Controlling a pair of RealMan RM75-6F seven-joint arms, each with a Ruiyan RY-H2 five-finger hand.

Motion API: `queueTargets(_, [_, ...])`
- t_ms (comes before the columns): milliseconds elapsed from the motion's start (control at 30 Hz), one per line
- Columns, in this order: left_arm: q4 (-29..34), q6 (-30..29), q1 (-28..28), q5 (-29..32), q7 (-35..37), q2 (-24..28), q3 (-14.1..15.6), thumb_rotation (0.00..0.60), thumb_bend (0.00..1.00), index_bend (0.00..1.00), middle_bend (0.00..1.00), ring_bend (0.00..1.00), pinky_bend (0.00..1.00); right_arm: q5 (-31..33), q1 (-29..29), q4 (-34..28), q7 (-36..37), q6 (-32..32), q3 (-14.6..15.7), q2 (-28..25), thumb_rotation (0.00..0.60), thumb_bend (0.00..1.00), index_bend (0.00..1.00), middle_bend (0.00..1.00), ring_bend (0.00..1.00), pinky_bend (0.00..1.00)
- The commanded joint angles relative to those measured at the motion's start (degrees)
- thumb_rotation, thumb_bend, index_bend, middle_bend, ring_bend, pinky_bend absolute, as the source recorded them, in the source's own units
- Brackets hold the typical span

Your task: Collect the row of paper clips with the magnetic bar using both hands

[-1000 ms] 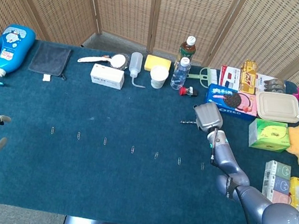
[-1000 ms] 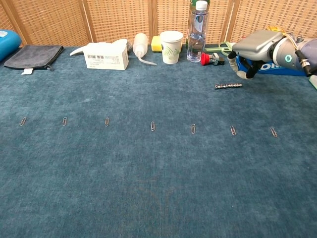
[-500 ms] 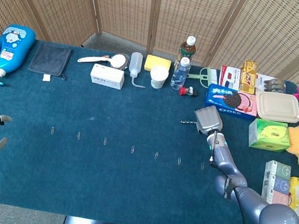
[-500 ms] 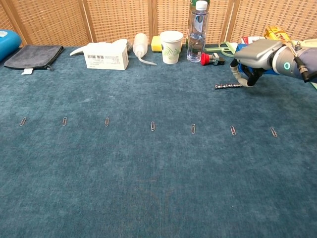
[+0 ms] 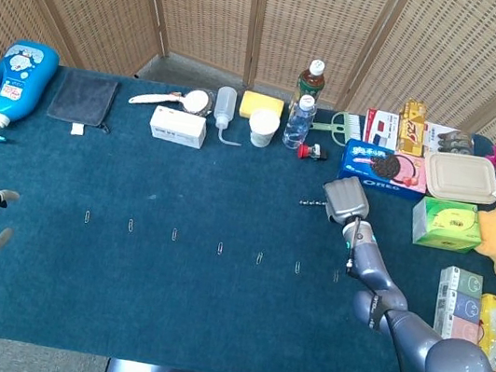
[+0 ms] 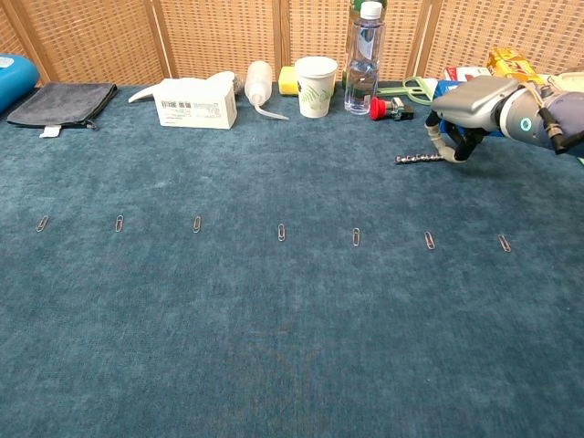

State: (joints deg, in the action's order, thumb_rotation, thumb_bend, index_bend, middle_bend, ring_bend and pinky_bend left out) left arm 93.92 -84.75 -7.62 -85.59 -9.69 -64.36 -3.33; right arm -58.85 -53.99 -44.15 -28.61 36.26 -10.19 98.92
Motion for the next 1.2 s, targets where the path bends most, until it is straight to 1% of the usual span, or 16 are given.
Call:
queueTargets(33, [0.01, 0.03, -0.04, -0.02, 0.04, 0.02, -0.02, 0.6, 0.51, 0.29, 0.42, 0.43, 0.48, 0.19, 0.01, -0.18, -0.28, 0.04, -0.03, 0.05, 0.5, 0.52, 0.44, 0.69, 0.86, 0.77])
queueTargets(100, [-0.04, -0.01, -0.06, -0.1, 0.07, 0.04, -0.03, 0.6, 0.51, 0.29, 0.42, 0.43, 0.48, 0.26, -0.05, -0.49, -0.42, 0.17, -0.13, 0.03, 0.497, 0.49, 0.44, 0.69, 0.86, 0.77])
queueTargets(233, [-0.07, -0.12, -0.01, -0.1, 0.25, 0.01, -0.05, 0.6, 0.51, 0.29, 0.42, 0.43, 0.48, 0.27, -0.2, -1.08, -0.76, 0.27, -0.17, -0.17, 0.491, 0.4, 0.43, 0.69, 0.85, 0.77])
queueTargets(300, [-0.15, -0.02, -0.01, -0.1, 0.25, -0.02, 0.03, 0.6, 0.51, 0.29, 0.42, 0.43, 0.48, 0.31, -0.28, -1.12, -1.0, 0.44, -0.22, -0.15, 0.492, 0.38, 0.43, 0.69, 0.85, 0.77])
queueTargets(433, [-0.31, -0.09, 0.02, 0.01, 0.4, -0.03, -0.04, 0.6, 0.51, 0.29, 0.42, 0.43, 0.48, 0.73, -0.39, -0.7, -1.47, 0.57, -0.37, 0.23, 0.503, 0.37, 0.45, 0.69, 0.85, 0.77])
queueTargets(700, [-0.61, -0.01, 0.09, 0.17, 0.64, -0.1, 0.02, 0.6, 0.51, 0.28, 0.42, 0.43, 0.48, 1.43, -0.73, 1.08, -1.67, -0.14, -0.59, 1.39, 0.547, 0.37, 0.5, 0.7, 0.85, 0.77])
queueTargets(967, [-0.6, 0.1, 0.06, 0.29, 0.53, 0.0, -0.01, 0.6, 0.51, 0.27, 0.41, 0.43, 0.48, 1.35, -1.26, 2.45, -1.18, -0.89, -0.84, 2.09, 0.562, 0.37, 0.49, 0.7, 0.85, 0.77])
queueTargets(1200, [-0.58, 0.35, -0.02, 0.5, 0.35, 0.05, -0.04, 0.6, 0.51, 0.27, 0.41, 0.43, 0.48, 1.36, -1.75, 3.81, -1.13, -1.73, -0.93, 2.79, 0.562, 0.37, 0.49, 0.7, 0.85, 0.77])
